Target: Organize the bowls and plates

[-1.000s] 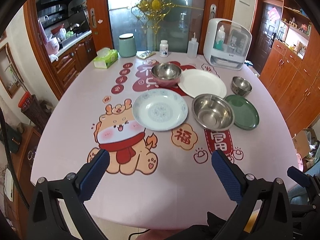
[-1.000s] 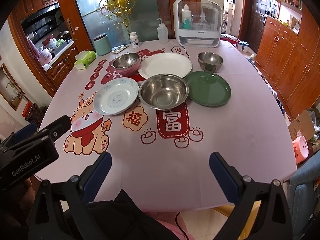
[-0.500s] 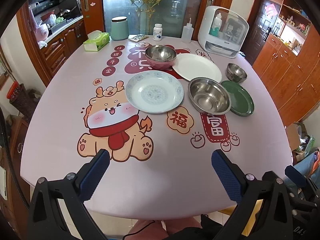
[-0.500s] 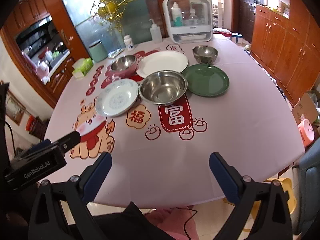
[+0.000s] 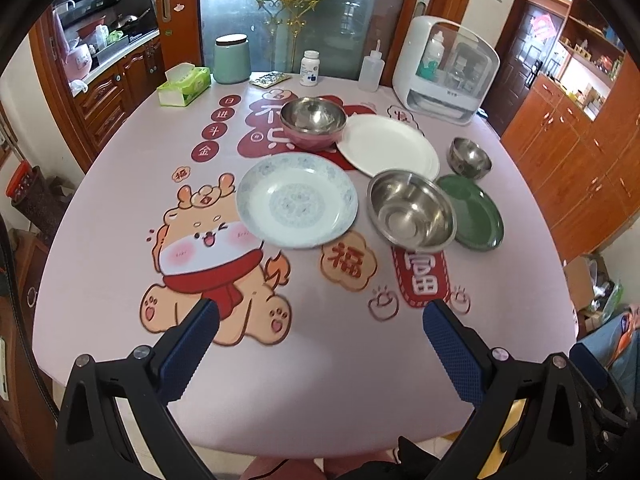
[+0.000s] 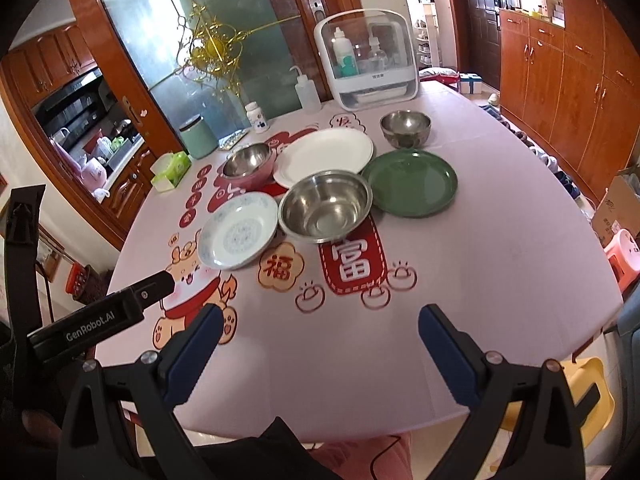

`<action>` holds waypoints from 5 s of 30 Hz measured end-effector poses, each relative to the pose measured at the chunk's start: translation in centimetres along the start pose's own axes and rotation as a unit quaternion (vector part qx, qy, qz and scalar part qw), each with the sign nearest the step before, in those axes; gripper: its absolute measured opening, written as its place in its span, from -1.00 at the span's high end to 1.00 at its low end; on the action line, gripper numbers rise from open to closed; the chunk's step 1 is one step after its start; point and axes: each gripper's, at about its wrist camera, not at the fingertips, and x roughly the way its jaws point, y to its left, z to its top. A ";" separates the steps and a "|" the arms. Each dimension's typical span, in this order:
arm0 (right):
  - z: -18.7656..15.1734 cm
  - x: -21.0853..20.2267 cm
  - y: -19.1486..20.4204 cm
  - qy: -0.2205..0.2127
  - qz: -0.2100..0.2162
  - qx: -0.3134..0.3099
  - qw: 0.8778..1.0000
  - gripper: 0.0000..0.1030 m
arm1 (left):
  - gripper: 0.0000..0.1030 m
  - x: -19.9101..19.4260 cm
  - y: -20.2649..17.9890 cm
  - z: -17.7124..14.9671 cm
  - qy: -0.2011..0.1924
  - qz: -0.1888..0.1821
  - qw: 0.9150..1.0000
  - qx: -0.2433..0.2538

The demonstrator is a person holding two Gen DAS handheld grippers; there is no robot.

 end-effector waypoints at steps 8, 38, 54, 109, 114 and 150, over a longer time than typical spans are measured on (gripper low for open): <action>4.5 1.4 -2.8 -0.022 0.019 0.000 1.000 -0.91 | -0.97 1.0 -2.0 4.2 -0.022 0.003 0.999 -0.030; 21.6 15.7 -9.3 -0.036 0.069 -0.027 0.997 -0.91 | -0.97 15.3 -5.6 17.5 0.003 0.061 0.991 -0.120; 23.0 24.6 -10.6 0.020 0.095 -0.018 0.995 -0.69 | -0.88 22.8 -4.6 19.4 0.013 0.039 0.990 -0.135; 20.4 36.6 -9.3 0.064 0.036 -0.074 0.995 0.47 | 0.53 35.1 -4.7 19.0 0.102 -0.012 0.989 -0.105; 20.5 36.4 -9.8 0.062 0.041 -0.063 0.995 0.50 | 0.53 35.1 -5.3 19.2 0.098 -0.007 0.991 -0.094; 22.5 26.8 -9.9 -0.035 0.072 -0.058 0.995 0.52 | 0.53 25.6 -7.4 19.4 0.008 -0.043 0.997 -0.066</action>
